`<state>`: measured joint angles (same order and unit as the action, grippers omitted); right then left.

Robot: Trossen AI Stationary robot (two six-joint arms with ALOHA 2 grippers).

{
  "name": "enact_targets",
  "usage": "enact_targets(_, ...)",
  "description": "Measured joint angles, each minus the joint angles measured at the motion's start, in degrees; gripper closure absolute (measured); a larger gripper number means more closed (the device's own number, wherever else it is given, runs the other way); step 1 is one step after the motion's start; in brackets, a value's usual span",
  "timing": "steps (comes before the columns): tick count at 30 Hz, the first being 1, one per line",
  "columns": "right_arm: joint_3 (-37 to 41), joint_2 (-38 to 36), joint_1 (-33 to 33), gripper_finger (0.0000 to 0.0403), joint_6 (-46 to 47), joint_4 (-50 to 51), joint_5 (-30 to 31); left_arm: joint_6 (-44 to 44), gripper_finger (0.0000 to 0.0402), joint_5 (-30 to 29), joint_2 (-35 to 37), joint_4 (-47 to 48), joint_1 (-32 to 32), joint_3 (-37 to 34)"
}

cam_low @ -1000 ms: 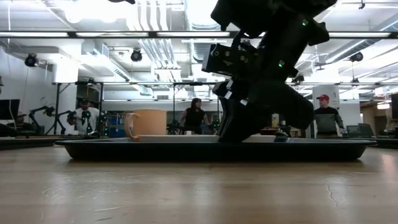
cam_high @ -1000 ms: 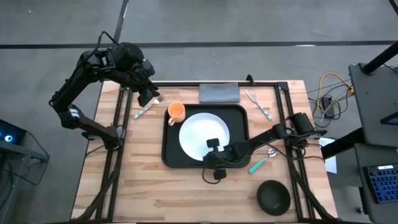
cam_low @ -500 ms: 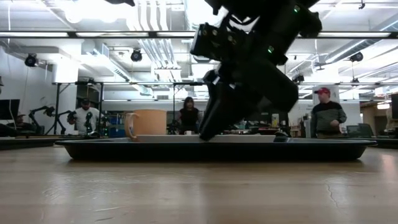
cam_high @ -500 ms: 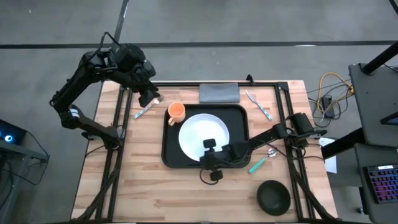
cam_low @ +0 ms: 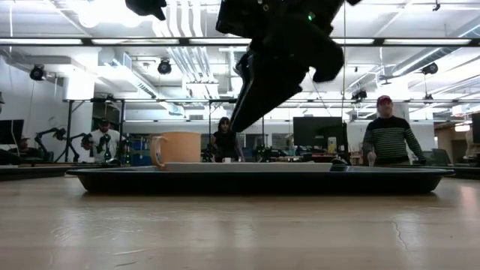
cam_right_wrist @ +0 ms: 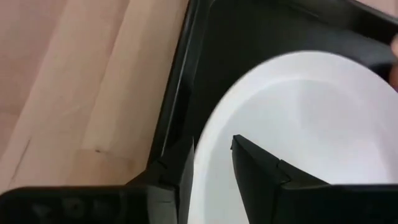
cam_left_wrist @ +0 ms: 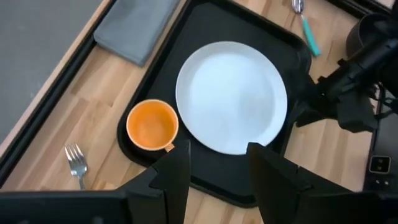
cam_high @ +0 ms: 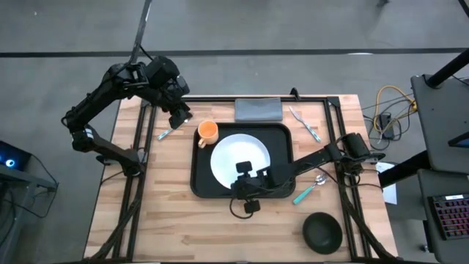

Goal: Set up tray
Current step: Put the black bowl on top of the white plate on the black serving tray

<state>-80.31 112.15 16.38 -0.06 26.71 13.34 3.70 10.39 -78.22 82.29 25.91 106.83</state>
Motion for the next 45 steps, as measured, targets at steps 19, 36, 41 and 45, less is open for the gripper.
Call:
enact_targets(19, 1.18, -18.24, 23.12, 0.0264, 61.56, 31.29, -0.33, -0.60, 0.0265, -0.02, 1.78, -3.29, 0.00, -2.30)
enact_targets(36, 1.31, -18.28, 45.30, 0.0272, 106.27, 51.09, -0.12, -1.01, 0.0265, -0.04, 1.76, -3.79, 0.00, -2.30)
enact_targets(41, 1.33, -18.39, 48.02, 0.0271, 110.73, 52.77, -0.35, -1.01, 0.0265, -0.04, 1.76, -4.37, 0.00, -3.00)
enact_targets(45, 2.08, -18.39, 48.53, 0.0269, 112.19, 53.62, -0.70, -1.03, 0.0265, -0.04, 1.74, -4.81, -0.01, -3.85)
